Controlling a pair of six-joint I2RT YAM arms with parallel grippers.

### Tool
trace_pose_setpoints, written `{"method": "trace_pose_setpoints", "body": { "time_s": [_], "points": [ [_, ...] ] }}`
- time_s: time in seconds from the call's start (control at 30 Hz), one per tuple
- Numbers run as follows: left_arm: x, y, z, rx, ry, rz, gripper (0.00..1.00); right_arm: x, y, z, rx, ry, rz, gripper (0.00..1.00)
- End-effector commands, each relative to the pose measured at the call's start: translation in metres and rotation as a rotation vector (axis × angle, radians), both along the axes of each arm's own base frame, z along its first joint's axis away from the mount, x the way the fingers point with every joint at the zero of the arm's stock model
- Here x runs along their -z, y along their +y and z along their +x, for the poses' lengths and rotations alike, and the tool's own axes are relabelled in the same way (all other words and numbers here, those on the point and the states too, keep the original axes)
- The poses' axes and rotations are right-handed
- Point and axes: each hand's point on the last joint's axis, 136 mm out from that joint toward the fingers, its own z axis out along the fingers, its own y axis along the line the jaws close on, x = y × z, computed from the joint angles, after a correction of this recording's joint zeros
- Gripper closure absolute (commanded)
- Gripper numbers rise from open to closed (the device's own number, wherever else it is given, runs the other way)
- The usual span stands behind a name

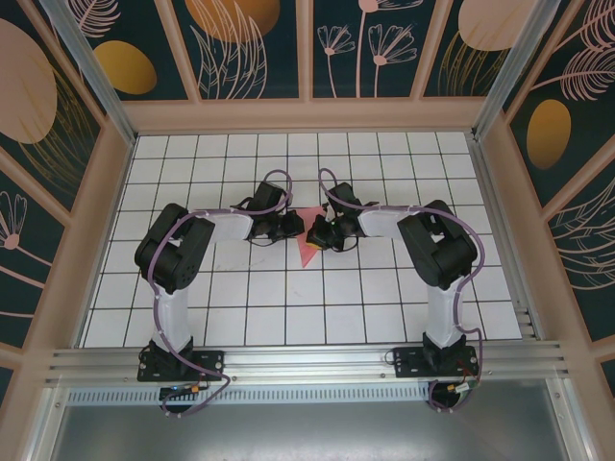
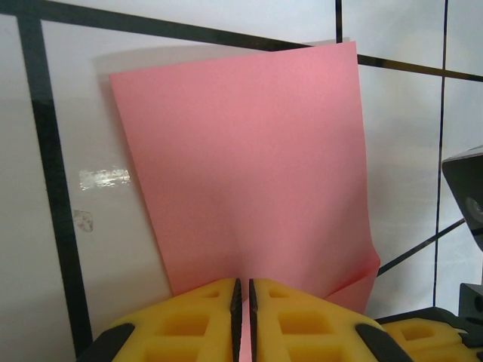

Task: Fold a paper plane with a square sheet of paper (pick it up from the middle)
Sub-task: Third fold the triangle at the center of the table.

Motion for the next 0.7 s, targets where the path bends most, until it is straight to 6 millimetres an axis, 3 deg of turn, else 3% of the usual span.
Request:
{"method": "trace_pose_setpoints", "body": {
  "time_s": [0.0, 0.23, 0.43, 0.67],
  "points": [
    [0.035, 0.009, -0.015, -0.007, 0.089, 0.064, 0.83, 0.014, -0.001, -0.005, -0.025, 0.028, -0.034, 0.97],
    [0.010, 0.011, -0.009, -0.069, 0.073, 0.026, 0.75, 0.021, -0.004, -0.008, -0.028, 0.042, -0.050, 0.85],
    [-0.017, 0.031, 0.001, -0.163, 0.029, 0.020, 0.68, 0.024, -0.005, -0.010, -0.028, 0.049, -0.052, 0.72],
    [-0.026, 0.042, -0.002, -0.202, 0.018, 0.013, 0.66, 0.023, -0.006, -0.010, -0.027, 0.050, -0.047, 0.60]
  ]
}}
